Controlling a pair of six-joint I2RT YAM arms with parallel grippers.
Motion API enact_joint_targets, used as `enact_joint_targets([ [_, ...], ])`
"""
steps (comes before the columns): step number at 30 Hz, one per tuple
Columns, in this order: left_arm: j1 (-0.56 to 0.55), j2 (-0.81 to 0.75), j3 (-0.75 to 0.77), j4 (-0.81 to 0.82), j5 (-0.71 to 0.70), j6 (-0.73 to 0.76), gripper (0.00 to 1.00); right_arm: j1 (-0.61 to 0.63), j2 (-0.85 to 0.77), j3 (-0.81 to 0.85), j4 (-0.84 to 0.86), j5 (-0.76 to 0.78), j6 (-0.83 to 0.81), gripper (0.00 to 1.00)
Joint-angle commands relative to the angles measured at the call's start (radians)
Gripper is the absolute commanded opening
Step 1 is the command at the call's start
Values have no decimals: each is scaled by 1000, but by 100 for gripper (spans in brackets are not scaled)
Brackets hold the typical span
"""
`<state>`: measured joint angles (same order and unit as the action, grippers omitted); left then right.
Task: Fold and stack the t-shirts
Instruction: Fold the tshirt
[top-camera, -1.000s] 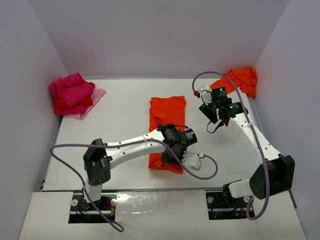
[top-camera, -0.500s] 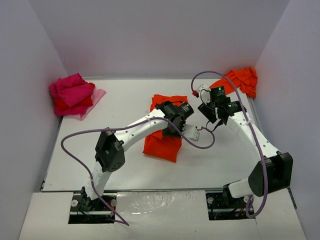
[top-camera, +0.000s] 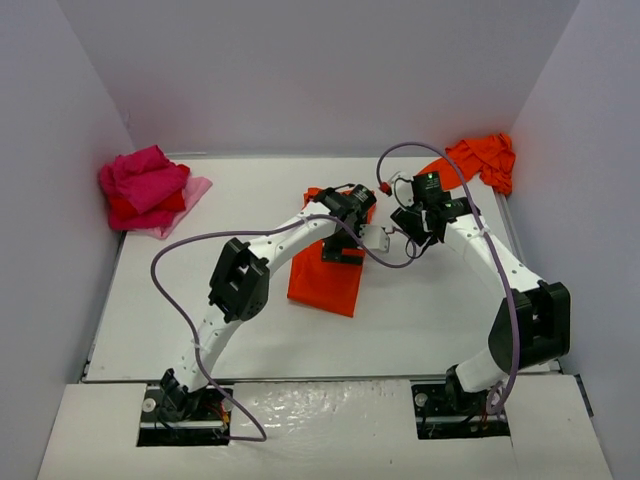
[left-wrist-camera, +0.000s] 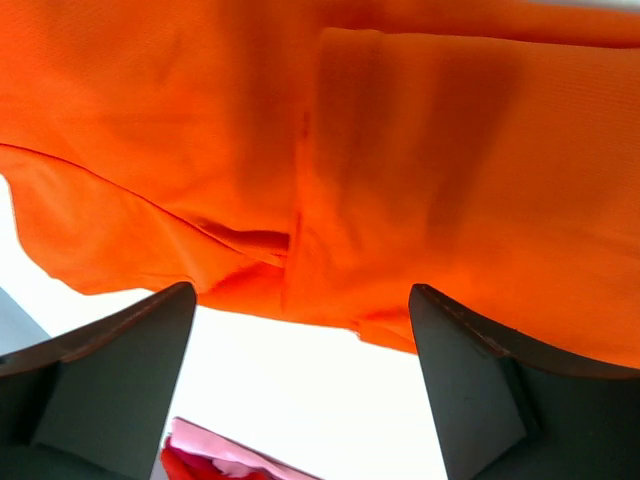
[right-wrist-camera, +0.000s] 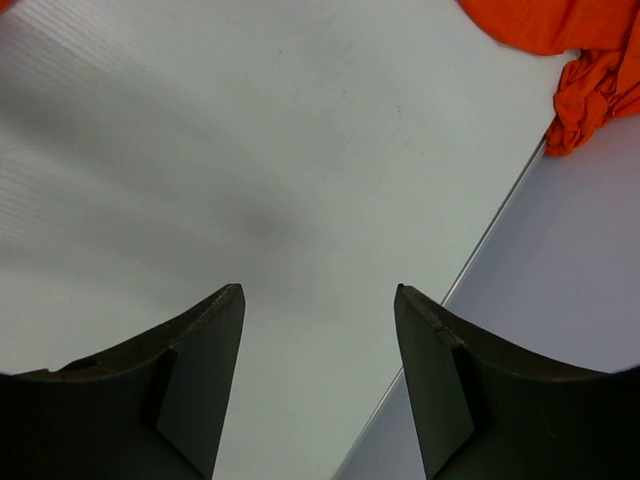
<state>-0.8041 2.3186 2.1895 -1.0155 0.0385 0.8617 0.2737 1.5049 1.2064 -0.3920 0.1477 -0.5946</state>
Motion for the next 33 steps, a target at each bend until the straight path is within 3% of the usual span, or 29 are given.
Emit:
enact_joint_targets([
  [1, 16, -112, -23, 217, -57, -63, 92, -3, 20, 26, 38, -7, 16, 59],
  [7, 24, -302, -179, 247, -51, -64, 92, -4, 1, 30, 47, -1, 25, 59],
  [12, -33, -514, -485, 223, -41, -71, 91, -4, -40, 13, 48, 9, 27, 59],
  [16, -91, -583, -610, 200, -38, -107, 90, -5, -58, 8, 50, 24, 29, 60],
  [17, -108, -604, -712, 217, -39, -119, 89, -5, -62, 14, 48, 37, 31, 60],
  [19, -130, -622, -834, 295, -55, -119, 89, -7, -74, 24, 50, 52, 32, 60],
  [23, -142, -620, -934, 426, -89, -116, 89, -8, -97, 22, 47, 63, 35, 60],
  [33, -153, -520, -969, 579, -151, -57, 88, -7, -91, 9, 47, 76, 35, 61],
])
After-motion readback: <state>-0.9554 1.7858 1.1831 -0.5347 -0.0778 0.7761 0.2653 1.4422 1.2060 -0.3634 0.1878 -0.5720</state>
